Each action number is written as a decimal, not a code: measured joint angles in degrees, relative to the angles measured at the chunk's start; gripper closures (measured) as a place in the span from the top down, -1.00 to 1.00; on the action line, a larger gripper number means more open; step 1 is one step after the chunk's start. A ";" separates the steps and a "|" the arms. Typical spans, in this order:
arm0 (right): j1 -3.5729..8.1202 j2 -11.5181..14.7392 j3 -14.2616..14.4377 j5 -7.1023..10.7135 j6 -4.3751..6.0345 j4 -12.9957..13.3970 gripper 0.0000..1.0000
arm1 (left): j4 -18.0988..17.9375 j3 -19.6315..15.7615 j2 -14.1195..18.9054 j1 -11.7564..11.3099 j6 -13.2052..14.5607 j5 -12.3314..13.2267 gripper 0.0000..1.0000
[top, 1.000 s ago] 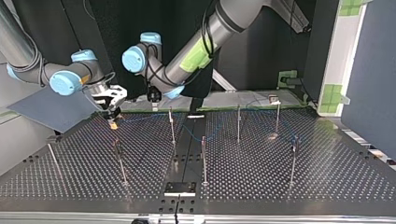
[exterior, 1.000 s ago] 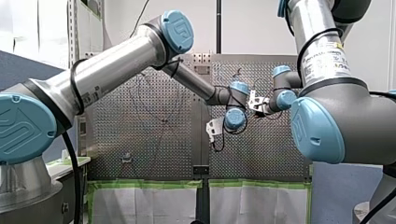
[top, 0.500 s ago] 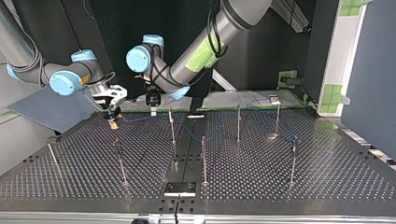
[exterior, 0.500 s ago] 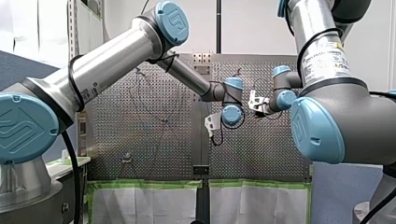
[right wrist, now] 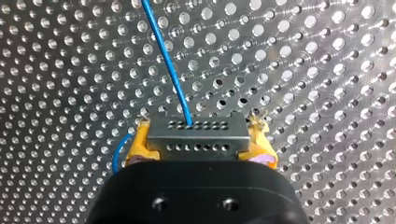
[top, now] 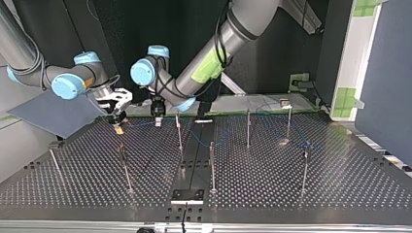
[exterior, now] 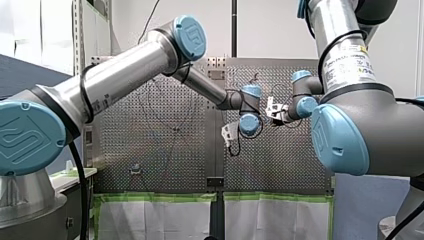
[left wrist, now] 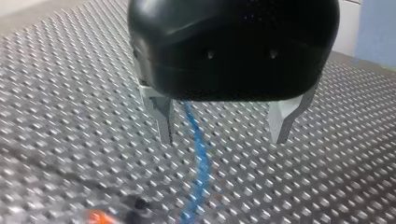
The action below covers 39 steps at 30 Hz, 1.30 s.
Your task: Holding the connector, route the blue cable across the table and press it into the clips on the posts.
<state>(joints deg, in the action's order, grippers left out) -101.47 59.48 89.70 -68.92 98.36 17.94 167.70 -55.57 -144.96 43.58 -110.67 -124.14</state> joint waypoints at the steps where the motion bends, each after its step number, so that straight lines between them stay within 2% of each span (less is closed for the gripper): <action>1: 0.00 0.00 -0.01 0.06 0.00 0.00 -1.00 | 0.53 0.55 -0.55 -0.04 -0.13 -0.04 1.00; 4: 0.00 0.01 -0.09 0.15 0.00 -0.02 -1.00 | 2.36 2.38 -2.04 -0.05 -0.54 -0.12 1.00; 10: 0.00 0.01 -0.25 0.34 0.00 -0.08 -1.00 | 4.49 5.49 -2.76 0.11 -0.55 -0.07 1.00; 11: 0.00 0.02 -0.26 0.37 0.01 -0.09 -1.00 | 4.63 5.91 -2.78 0.18 -0.44 -0.12 0.88; 12: 0.00 0.03 -0.26 0.39 0.01 -0.12 -1.00 | 4.76 6.49 -2.79 0.26 -0.24 -0.26 0.88; 13: 0.01 0.03 -0.26 0.39 0.00 -0.13 -1.00 | 4.82 6.92 -2.79 0.31 -0.09 -0.36 0.69; 14: 0.01 0.03 -0.26 0.41 0.01 -0.14 -1.00 | 4.85 7.35 -2.79 0.37 0.04 -0.43 0.38; 15: 0.01 0.03 -0.26 0.42 0.00 -0.15 -1.00 | 4.89 7.87 -2.79 0.44 0.17 -0.52 0.38; 16: 0.01 0.04 -0.27 0.43 0.00 -0.18 -1.00 | 4.90 8.18 -2.79 0.49 0.23 -0.59 0.17; 17: 0.01 0.04 -0.29 0.43 0.01 -0.22 -1.00 | 4.91 8.42 -2.80 0.53 0.28 -0.64 -0.15; 18: 0.01 0.06 -0.33 0.44 0.00 -0.33 -1.00 | 4.92 8.64 -2.80 0.58 0.32 -0.70 -0.15; 20: 0.01 0.07 -0.42 0.44 -0.03 -0.60 -1.00 | 4.95 8.81 -2.80 0.60 0.38 -0.81 -0.65; 21: 0.01 0.07 -0.50 0.45 -0.07 -0.85 -1.00 | 4.98 8.88 -2.81 0.58 0.39 -0.95 -0.65; 22: 0.01 0.07 -0.59 0.44 -0.10 -1.10 -1.00 | 5.01 8.91 -2.81 0.56 0.39 -1.12 -1.00; 32: 0.02 0.25 -2.30 0.44 -0.77 -5.22 -1.00 | 7.19 9.09 -2.68 0.20 0.82 -2.75 -1.00; 35: 0.05 0.83 -2.81 0.44 -1.08 -6.71 -1.00 | 8.84 9.35 -2.23 0.29 0.84 -3.46 -1.00; 39: 0.07 2.50 -3.04 0.44 -0.77 -7.47 -1.00 | 10.59 9.45 -1.11 0.56 0.82 -4.44 -1.00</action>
<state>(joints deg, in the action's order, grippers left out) -101.40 61.98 86.67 -68.48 97.59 10.47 178.29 -46.12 -146.07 44.14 -109.85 -128.58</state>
